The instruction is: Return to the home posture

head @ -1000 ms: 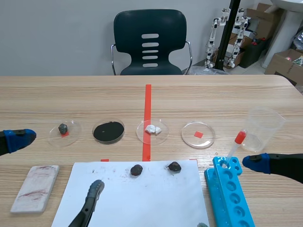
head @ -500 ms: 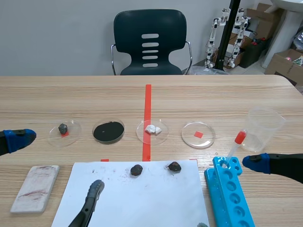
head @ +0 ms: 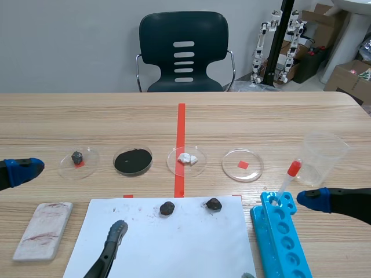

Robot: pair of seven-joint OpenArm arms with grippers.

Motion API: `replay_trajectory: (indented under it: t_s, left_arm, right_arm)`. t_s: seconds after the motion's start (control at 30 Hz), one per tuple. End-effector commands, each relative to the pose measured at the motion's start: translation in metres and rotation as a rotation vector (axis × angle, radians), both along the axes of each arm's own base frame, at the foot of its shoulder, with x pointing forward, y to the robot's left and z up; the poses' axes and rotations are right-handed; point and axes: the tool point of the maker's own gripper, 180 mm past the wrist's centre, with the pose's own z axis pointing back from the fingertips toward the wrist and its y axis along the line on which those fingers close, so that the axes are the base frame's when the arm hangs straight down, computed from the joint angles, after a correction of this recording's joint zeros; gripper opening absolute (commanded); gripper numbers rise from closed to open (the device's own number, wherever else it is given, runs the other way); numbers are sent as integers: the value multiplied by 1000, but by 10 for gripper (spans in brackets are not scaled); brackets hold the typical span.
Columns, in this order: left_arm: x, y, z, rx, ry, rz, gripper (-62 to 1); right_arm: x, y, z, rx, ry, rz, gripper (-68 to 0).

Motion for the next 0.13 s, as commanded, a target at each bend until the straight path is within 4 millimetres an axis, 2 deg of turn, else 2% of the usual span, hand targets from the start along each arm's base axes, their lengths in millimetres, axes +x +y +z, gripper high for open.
replay_trajectory:
  t_s: [0.0, 0.1]
  left_arm:
    - [1, 0, 5, -9, -20, 1, 14]
    - [2, 0, 5, -9, -24, 1, 14]
  right_arm:
    - [3, 0, 7, 17, -24, 1, 4]
    - [3, 0, 7, 17, -24, 1, 4]
